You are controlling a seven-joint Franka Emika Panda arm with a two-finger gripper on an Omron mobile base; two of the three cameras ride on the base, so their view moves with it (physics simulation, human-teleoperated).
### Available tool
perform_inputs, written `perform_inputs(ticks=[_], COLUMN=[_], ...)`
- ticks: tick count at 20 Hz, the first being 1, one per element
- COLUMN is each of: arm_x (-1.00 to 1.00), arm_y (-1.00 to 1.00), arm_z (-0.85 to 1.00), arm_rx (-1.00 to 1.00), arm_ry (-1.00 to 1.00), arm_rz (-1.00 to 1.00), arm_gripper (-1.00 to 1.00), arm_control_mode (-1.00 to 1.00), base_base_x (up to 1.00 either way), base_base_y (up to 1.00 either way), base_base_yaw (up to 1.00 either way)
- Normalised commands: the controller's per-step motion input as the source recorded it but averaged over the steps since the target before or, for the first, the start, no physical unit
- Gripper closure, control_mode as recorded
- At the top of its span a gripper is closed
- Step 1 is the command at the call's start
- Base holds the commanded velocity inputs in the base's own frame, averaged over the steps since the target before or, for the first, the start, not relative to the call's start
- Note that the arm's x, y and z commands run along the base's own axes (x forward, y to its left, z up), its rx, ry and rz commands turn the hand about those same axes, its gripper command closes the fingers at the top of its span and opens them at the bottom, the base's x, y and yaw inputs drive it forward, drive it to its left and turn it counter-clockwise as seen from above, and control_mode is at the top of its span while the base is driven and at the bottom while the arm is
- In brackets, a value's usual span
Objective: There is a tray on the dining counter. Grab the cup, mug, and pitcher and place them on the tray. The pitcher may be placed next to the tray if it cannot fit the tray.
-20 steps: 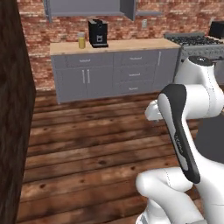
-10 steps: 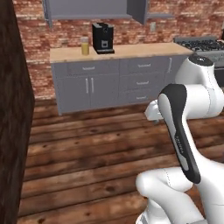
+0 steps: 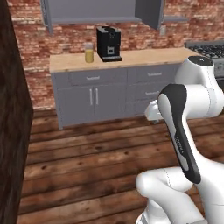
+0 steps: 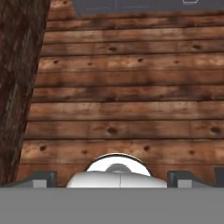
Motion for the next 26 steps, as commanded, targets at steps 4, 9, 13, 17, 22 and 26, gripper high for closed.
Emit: perform_inputs(ticks=[4,9,13,17,22,26], arm_x=[0.00,0.00,0.00,0.00,0.00,0.00], arm_y=[0.00,0.00,0.00,0.00,0.00,0.00], arm_z=[0.00,0.00,0.00,0.00,0.00,0.00], arm_rx=[0.00,0.00,0.00,0.00,0.00,0.00], arm_ry=[0.00,0.00,0.00,0.00,0.00,0.00], arm_rz=[0.00,0.00,0.00,0.00,0.00,0.00], arm_gripper=[-1.00,-1.00,-1.00,-1.00,-1.00,-1.00], arm_control_mode=[1.00,1.00,1.00,1.00,1.00,1.00], base_base_x=[1.00,1.00,1.00,1.00,1.00,1.00], base_base_y=[0.00,0.00,0.00,0.00,0.00,0.00], base_base_yaw=[0.00,0.00,0.00,0.00,0.00,0.00])
